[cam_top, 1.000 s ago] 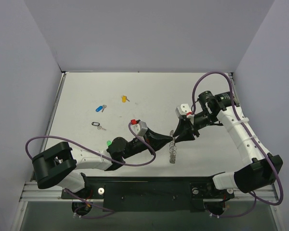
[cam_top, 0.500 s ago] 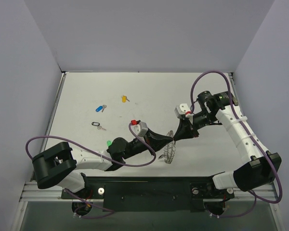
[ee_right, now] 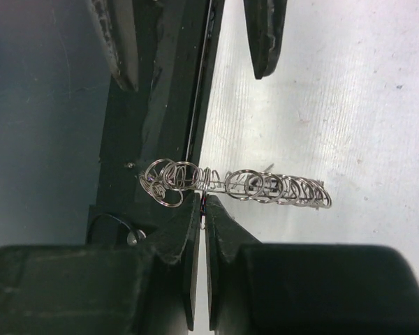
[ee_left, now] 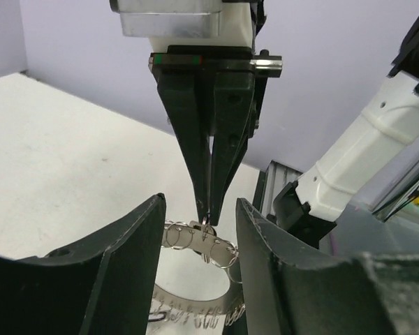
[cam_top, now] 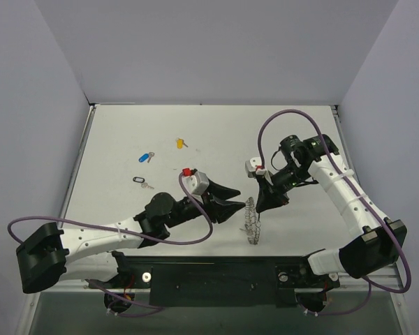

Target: Put the keys on the keyring

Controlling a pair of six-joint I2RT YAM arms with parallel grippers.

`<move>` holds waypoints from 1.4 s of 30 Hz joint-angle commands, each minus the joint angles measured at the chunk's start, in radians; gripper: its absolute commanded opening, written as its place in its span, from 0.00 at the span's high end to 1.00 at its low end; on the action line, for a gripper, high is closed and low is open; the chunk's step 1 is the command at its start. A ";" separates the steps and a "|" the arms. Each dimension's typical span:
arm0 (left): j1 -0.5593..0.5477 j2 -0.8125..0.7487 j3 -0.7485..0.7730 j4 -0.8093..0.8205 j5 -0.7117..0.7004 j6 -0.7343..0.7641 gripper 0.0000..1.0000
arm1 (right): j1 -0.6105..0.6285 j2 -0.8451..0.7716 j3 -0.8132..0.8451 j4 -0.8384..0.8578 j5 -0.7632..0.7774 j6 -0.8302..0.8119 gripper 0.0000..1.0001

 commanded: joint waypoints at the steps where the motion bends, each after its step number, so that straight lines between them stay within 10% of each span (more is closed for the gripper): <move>1: -0.009 -0.041 0.152 -0.450 0.039 0.175 0.45 | 0.015 -0.028 0.008 -0.081 0.047 0.053 1.00; 30: -0.092 0.188 0.396 -0.591 0.036 0.352 0.66 | 0.018 -0.034 0.001 -0.044 0.059 0.102 1.00; 42: -0.092 0.194 0.399 -0.585 0.058 0.343 0.93 | 0.023 -0.035 -0.003 -0.044 0.058 0.101 1.00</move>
